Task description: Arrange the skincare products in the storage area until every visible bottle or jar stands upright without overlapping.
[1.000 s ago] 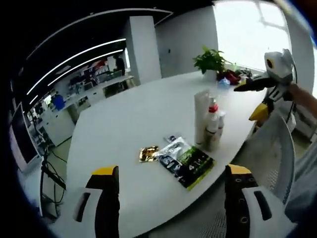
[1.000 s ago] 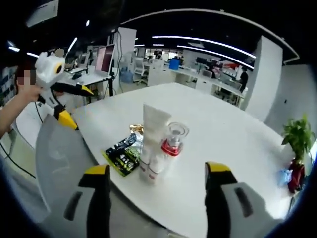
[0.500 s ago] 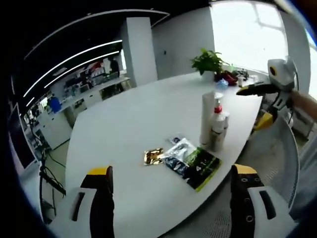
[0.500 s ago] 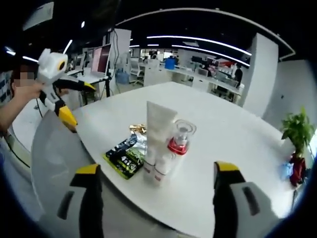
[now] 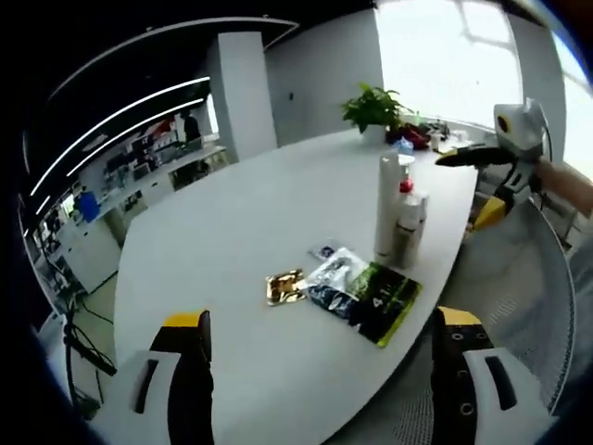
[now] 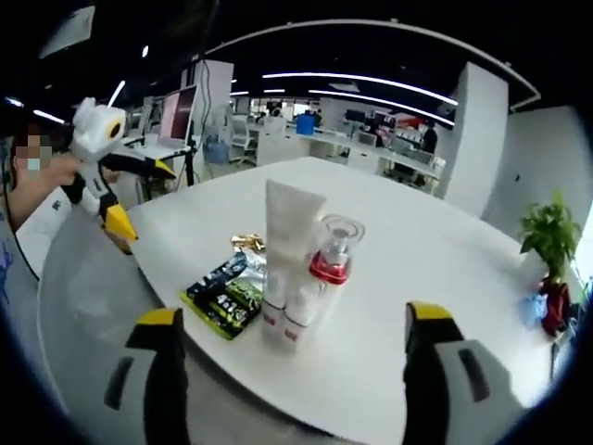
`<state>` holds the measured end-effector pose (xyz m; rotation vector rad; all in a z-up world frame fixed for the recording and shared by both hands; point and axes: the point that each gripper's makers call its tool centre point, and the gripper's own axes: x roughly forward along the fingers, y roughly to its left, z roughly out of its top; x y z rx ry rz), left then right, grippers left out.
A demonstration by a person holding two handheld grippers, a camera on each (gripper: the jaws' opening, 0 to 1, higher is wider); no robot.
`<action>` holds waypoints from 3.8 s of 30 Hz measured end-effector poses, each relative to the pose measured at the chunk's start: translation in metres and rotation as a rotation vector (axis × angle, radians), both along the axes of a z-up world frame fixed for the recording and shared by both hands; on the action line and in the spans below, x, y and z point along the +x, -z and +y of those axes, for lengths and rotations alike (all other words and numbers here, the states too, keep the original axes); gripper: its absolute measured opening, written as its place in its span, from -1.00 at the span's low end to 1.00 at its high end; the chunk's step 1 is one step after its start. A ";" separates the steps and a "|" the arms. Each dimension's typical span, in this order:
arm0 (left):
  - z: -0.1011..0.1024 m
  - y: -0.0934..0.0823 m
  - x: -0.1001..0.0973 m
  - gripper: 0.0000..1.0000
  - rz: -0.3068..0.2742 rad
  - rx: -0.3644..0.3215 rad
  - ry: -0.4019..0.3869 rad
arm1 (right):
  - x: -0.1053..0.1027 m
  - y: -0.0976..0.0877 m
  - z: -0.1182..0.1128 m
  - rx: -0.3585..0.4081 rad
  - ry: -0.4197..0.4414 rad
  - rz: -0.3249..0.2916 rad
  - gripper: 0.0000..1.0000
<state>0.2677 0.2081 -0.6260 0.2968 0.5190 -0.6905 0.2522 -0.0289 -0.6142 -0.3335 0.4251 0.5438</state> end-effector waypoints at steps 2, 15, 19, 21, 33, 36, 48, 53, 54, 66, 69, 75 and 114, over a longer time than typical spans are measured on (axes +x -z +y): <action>0.000 0.002 0.003 0.94 0.010 -0.012 0.004 | -0.002 -0.001 -0.002 0.016 0.005 0.003 0.99; -0.002 0.010 0.010 0.94 0.037 -0.018 0.043 | -0.002 0.009 0.002 0.006 0.018 0.038 0.99; 0.000 0.008 0.017 0.94 0.027 -0.044 0.035 | -0.001 0.003 0.004 0.010 0.009 0.012 0.99; 0.001 0.009 0.022 0.94 0.023 -0.037 0.031 | 0.000 0.002 0.006 0.021 0.001 0.005 0.99; -0.007 0.020 0.050 0.94 -0.002 0.078 0.131 | 0.003 -0.007 0.004 0.033 0.000 -0.030 0.99; -0.010 0.024 0.057 0.93 0.005 0.108 0.156 | 0.004 -0.006 -0.003 -0.001 0.010 -0.031 0.99; -0.018 0.044 0.090 0.87 0.049 0.199 0.266 | 0.001 0.003 -0.008 0.016 0.024 0.021 0.99; -0.020 0.050 0.099 0.84 0.065 0.231 0.307 | 0.000 0.007 -0.014 -0.007 0.042 0.033 0.99; -0.021 0.052 0.102 0.84 0.068 0.240 0.317 | 0.000 0.008 -0.015 -0.011 0.047 0.035 0.99; -0.032 0.068 0.121 0.77 0.087 0.304 0.437 | 0.002 0.009 -0.024 0.017 0.096 0.043 0.99; -0.032 0.072 0.125 0.76 0.086 0.334 0.467 | 0.003 0.012 -0.024 0.043 0.106 0.046 0.99; -0.030 0.081 0.129 0.72 0.086 0.388 0.530 | 0.002 0.010 -0.022 0.075 0.105 0.036 0.99; -0.051 0.115 0.132 -0.09 0.153 0.628 0.929 | -0.001 0.019 -0.018 0.125 0.116 0.106 0.99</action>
